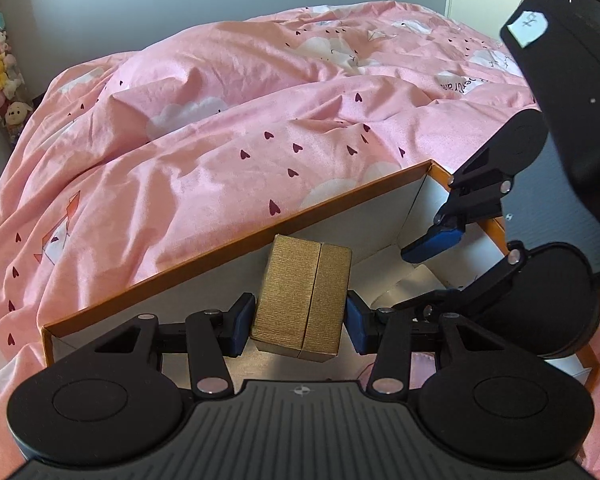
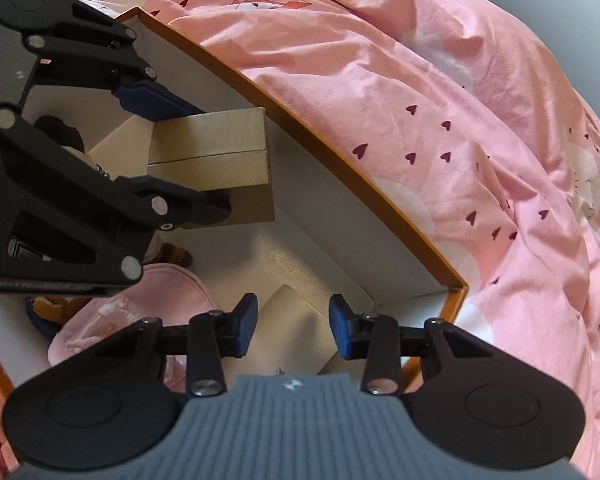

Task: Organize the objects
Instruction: 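Open right gripper releasing white box while left gripper places gold box in shoebox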

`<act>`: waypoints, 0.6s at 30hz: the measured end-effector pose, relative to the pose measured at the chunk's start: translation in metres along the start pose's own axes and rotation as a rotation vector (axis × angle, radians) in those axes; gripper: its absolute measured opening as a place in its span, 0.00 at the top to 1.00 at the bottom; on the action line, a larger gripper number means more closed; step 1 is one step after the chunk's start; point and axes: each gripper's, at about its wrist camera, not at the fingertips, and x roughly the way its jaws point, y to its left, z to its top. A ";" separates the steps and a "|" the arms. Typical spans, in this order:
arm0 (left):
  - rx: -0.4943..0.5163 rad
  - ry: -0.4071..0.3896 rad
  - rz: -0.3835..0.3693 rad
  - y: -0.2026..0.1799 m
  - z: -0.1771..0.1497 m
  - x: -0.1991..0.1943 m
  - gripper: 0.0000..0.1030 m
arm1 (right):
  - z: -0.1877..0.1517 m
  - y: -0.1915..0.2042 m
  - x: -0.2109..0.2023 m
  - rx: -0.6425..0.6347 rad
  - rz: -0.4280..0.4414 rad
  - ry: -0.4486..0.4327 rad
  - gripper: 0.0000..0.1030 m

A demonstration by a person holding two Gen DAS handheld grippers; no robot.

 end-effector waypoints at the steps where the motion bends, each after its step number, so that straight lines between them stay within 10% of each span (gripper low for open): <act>1: 0.001 0.004 0.001 0.001 0.000 0.001 0.47 | 0.003 -0.001 0.005 -0.007 0.003 0.002 0.64; 18: 0.087 -0.003 -0.059 -0.009 0.001 0.011 0.50 | 0.009 -0.008 0.039 -0.005 0.015 0.118 0.81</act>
